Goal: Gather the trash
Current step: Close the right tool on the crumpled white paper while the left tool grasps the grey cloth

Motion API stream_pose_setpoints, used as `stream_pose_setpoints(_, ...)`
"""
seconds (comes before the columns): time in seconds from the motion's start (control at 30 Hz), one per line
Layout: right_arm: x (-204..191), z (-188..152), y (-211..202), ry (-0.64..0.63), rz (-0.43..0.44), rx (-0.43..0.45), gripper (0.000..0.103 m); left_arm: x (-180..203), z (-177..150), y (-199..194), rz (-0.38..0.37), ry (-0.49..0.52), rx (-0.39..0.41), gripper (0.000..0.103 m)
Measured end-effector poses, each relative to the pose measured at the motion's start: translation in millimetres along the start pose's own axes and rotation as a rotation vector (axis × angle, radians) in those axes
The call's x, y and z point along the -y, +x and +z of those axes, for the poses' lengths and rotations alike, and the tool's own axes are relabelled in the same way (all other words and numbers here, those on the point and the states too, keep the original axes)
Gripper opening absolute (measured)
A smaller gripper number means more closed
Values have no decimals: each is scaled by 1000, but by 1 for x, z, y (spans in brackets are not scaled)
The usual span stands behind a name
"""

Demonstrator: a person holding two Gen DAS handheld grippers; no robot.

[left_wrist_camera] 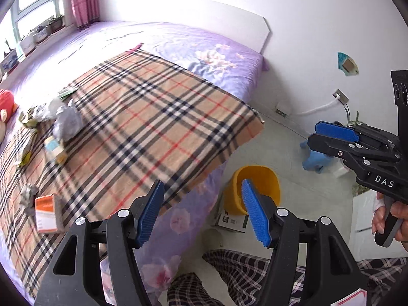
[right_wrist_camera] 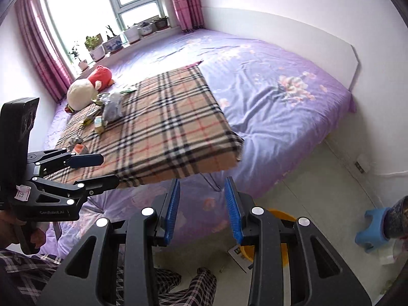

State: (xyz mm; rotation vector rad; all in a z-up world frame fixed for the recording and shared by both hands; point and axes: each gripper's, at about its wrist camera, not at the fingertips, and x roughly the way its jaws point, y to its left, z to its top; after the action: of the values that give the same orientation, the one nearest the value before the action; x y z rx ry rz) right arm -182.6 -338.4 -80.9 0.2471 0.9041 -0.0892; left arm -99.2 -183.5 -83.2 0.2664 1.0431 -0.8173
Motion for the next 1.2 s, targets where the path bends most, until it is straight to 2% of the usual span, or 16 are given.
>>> stream_pose_setpoints(0.37,-66,22,9,-147,130,-3,38,-87,-53,-59,119,-255,85,64)
stream_pose_setpoints(0.43,-75,24,13,-163,149,-6,44,-99,-60,-66,144,-293,98,64)
stream_pose_setpoints(0.6,-97,30,21,-208,190,-10,51,-128,-77,-81,205,-392,119,70)
stream_pose_setpoints(0.87,-126,49,45,-219,220,-19,57,-186,-85,-82,279,-485,116,71)
stream_pose_setpoints(1.2,-163,88,105,-230,218,-42,60,-247,-72,-50,295,-529,71,71)
